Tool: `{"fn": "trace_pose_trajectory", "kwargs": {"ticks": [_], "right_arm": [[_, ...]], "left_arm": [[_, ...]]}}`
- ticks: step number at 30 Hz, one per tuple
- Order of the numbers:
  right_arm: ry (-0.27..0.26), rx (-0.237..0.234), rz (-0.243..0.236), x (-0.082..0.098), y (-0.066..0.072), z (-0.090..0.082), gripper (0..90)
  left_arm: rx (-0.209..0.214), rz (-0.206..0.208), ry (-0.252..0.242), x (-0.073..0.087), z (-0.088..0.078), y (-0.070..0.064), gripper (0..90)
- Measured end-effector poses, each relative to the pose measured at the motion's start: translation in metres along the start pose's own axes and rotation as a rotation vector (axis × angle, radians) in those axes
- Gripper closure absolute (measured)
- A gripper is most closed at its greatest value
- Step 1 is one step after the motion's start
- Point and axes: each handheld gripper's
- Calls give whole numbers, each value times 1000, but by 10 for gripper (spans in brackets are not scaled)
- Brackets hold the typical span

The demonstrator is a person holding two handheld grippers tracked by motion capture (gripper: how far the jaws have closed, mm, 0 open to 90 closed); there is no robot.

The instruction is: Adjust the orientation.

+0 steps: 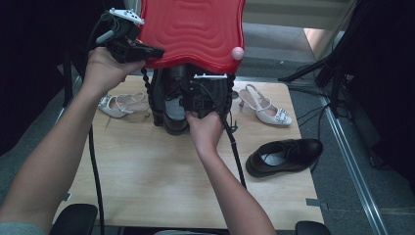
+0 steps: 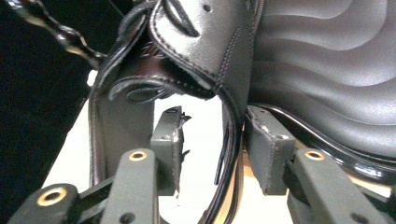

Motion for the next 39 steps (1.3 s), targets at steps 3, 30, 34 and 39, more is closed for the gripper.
{"fn": "trace_pose_trajectory", "kwargs": {"ticks": [3, 30, 34, 39], "right_arm": [[5, -8, -15, 0, 1, -6, 577], [12, -80, -108, 52, -14, -27, 672], [4, -96, -103, 50, -13, -21, 725], [-35, -135, -72, 47, -12, -15, 753]], "left_arm": [[0, 0, 0, 0, 0, 0, 900], [-8, -1, 7, -1, 1, 0, 900], [-10, 0, 8, 0, 1, 0, 900], [-18, -7, 9, 0, 2, 2, 900]]}}
Point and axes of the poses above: each handheld gripper's, and its own axes: z roughly forward along the jaws, x roughly out of its underside, y roughly to its left, and after that the axes turned 1 degree about z, right-handed
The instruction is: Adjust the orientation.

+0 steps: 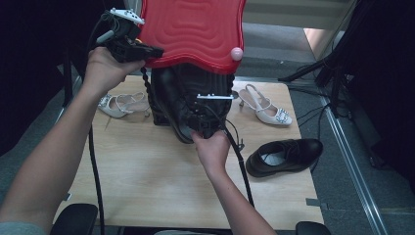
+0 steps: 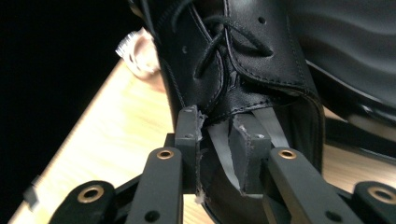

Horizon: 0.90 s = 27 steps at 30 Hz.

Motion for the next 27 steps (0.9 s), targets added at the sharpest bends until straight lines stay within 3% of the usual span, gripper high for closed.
{"fn": "trace_pose_trajectory", "kwargs": {"ticks": [7, 10, 13, 16, 19, 22, 27], "right_arm": [[-5, -9, -44, -11, 12, 1, 705], [8, -34, -39, -13, 16, 6, 653], [3, -46, -59, -14, 23, 10, 731], [-47, -51, -81, -16, 28, 10, 845], [-56, -52, -97, -18, 32, 13, 859], [-56, -73, -73, -20, 33, 15, 859], [-57, -78, -37, -23, 32, 17, 747]], "left_arm": [[0, -6, 7, 0, 0, 0, 900], [1, -5, 9, 0, 0, 0, 900], [0, -6, 7, 0, -1, -1, 900], [-1, -6, 7, 0, -1, -1, 900], [-2, -6, 10, 0, -1, -1, 900], [0, -5, 5, 0, -1, -1, 900], [0, -4, 4, 0, -1, -1, 900]]}}
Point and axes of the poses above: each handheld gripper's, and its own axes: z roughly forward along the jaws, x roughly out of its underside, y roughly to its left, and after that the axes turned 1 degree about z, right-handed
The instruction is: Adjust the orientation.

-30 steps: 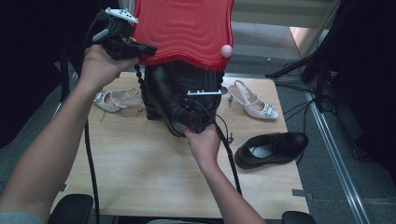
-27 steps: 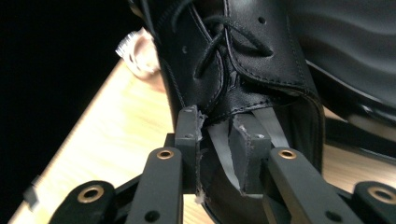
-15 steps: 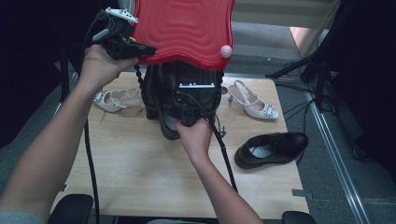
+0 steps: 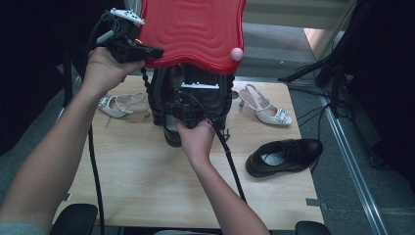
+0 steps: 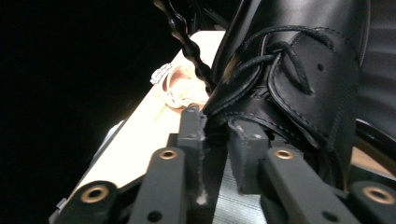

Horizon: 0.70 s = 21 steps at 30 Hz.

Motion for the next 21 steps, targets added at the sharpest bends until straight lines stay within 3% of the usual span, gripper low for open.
{"fn": "trace_pose_trajectory", "kwargs": {"ticks": [4, 7, 12, 21], "right_arm": [[18, -8, 39, -1, -2, 3, 676], [30, -3, 60, -1, -4, 9, 706], [-2, -10, 71, -1, -2, 11, 843], [-102, -24, 80, -6, 5, 7, 869]], "left_arm": [[-2, 1, -1, 0, 0, 0, 900], [-2, 4, -2, 0, 0, 0, 900], [-1, 3, -5, 1, 0, -1, 900], [0, 4, -8, 1, 0, 0, 900]]}}
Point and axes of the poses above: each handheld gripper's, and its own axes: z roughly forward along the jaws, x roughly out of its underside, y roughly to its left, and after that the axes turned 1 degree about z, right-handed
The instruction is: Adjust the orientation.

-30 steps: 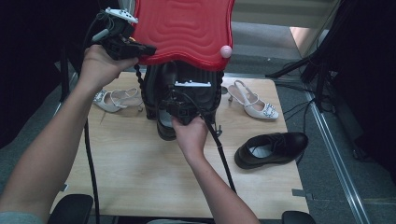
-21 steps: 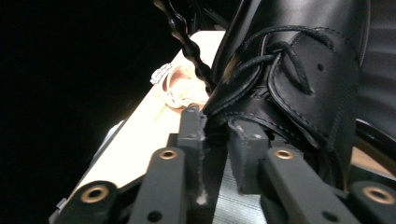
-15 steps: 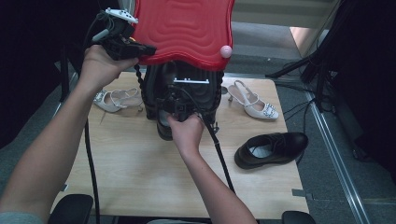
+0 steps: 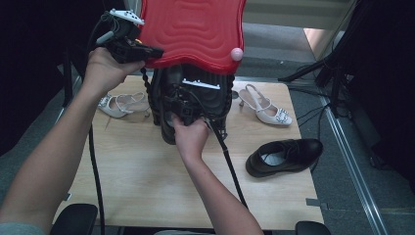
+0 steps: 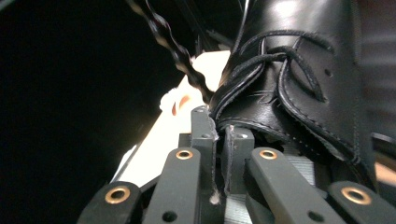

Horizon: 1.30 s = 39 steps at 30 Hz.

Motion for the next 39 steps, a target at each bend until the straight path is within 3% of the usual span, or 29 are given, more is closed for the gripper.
{"fn": "trace_pose_trajectory", "kwargs": {"ticks": [7, 12, 14, 16, 21, 24, 28, 39], "right_arm": [[-58, 44, -47, -11, 9, 9, 868], [-41, 70, -63, -7, 5, 24, 867], [-66, 85, -93, -6, 9, 26, 867], [-77, 85, -87, -8, 10, 27, 867], [-58, 66, -85, -8, 9, 32, 838], [-43, 40, -59, -10, 6, 33, 793], [-32, 66, -72, -11, 6, 28, 745], [11, 53, -79, -11, 7, 23, 701]], "left_arm": [[0, 3, -5, 1, -1, 0, 900], [1, -4, -9, 1, 0, 1, 900], [2, -3, -11, 2, -1, 1, 900], [1, -5, -11, 2, -1, 1, 900], [-2, -5, -7, 2, -1, 1, 900], [-1, -6, -6, 2, -1, 0, 900], [0, -6, -11, 2, -1, 0, 900], [-3, -4, -14, 2, 0, 0, 900]]}}
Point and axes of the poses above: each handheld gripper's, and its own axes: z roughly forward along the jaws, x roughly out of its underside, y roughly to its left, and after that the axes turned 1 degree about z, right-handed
